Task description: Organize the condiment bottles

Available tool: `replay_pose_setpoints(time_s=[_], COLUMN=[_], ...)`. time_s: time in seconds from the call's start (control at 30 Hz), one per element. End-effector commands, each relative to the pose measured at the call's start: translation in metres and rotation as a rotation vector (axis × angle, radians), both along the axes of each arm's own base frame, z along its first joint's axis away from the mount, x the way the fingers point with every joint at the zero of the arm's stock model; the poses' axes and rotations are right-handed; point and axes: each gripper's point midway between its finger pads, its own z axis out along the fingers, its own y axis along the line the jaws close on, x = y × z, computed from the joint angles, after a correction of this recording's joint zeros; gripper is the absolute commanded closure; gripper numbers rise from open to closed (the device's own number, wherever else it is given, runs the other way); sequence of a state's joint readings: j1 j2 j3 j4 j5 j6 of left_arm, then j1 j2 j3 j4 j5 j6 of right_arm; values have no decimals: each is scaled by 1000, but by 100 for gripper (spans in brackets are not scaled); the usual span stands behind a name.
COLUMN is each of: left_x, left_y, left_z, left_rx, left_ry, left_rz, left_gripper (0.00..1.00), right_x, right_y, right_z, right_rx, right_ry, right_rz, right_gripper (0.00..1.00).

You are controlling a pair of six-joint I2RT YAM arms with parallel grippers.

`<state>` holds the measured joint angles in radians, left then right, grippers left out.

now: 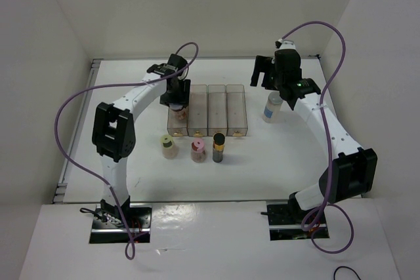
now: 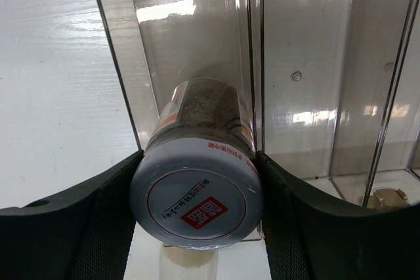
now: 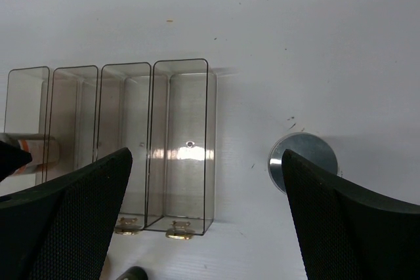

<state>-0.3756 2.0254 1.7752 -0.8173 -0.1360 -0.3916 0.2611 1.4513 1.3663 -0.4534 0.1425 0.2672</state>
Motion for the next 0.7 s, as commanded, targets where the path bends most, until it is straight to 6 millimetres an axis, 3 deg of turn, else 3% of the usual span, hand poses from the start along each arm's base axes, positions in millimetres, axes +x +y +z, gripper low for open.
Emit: replay_pose_setpoints(time_s=[0.0,0.33,0.43,0.53,0.6,0.67], left_x=[12,9,9,9,9,9], left_y=[-5,-5,-3,-6,-6,-7], left_z=[-5,-21,-21,-13,3,13], left_rx=[22,53,61,64,47,34], left_ry=[-42,-13,-16,-29,-58,-79], left_rz=[-12,-14,-10,-15,-5,4], left_gripper=[97,86,74,51,38,20], right_x=[6,3,0,-4,-5,-5], right_y=[7,20,33,42,47,53], right_z=[16,19,24,32,36,31], right_rx=[19,19,20,6,0,-1], right_ry=[-73,-90,-101,-123,-134,-121], right_rz=[47,148,206,247,263,276], right_gripper=[1,1,1,1,1,1])
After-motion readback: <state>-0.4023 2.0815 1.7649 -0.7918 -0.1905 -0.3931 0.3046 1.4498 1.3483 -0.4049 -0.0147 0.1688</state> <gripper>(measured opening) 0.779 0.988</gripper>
